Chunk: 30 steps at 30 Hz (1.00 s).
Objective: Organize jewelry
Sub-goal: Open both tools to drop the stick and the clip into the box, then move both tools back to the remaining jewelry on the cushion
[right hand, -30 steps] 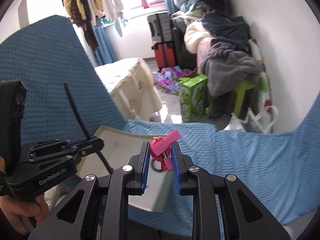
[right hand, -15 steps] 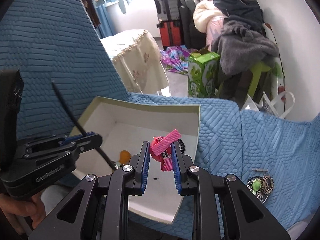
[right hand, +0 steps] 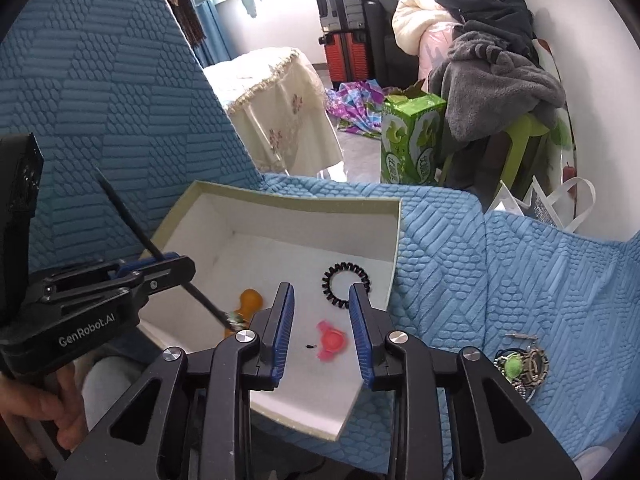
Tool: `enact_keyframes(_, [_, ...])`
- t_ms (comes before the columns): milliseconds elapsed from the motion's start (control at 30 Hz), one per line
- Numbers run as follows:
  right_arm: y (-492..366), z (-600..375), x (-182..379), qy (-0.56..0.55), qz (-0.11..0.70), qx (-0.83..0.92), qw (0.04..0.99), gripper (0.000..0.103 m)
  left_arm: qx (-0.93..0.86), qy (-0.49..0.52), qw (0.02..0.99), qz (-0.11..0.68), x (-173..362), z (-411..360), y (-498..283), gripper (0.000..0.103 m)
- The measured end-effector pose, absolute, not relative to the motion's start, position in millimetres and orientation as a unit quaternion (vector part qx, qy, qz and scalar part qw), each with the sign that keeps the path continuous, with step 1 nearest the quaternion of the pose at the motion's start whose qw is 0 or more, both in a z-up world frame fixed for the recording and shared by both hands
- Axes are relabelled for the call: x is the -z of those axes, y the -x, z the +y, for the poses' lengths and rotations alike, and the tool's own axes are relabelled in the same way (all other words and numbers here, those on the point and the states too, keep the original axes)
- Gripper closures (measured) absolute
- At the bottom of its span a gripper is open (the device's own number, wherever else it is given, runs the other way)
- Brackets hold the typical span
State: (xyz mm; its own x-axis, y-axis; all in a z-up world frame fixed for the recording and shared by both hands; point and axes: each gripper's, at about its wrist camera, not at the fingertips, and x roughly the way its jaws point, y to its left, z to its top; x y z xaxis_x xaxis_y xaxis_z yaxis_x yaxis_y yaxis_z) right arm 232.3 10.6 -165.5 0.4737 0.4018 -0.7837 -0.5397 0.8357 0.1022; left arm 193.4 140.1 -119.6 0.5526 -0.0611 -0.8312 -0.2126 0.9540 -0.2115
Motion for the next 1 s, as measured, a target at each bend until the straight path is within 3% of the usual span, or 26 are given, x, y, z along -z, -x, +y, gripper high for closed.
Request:
enact_keyframes(333, [-213,-26,90,0.071,0.365,-0.286,0.883,0.061,-0.042,0.141,0.905,0.398,50,119,-168,0.034])
enact_keyframes(767, [-182,-90,26,0.06,0.297,-0.277,0.912,0.06,-0.005,0.158,0.933,0.323,0,71,-135,0.034])
enact_keyframes(1000, [-182,-132,35,0.058,0.299,-0.258,0.917,0.06,0.006,0.167,0.939,0.301,2,45,-130,0.034])
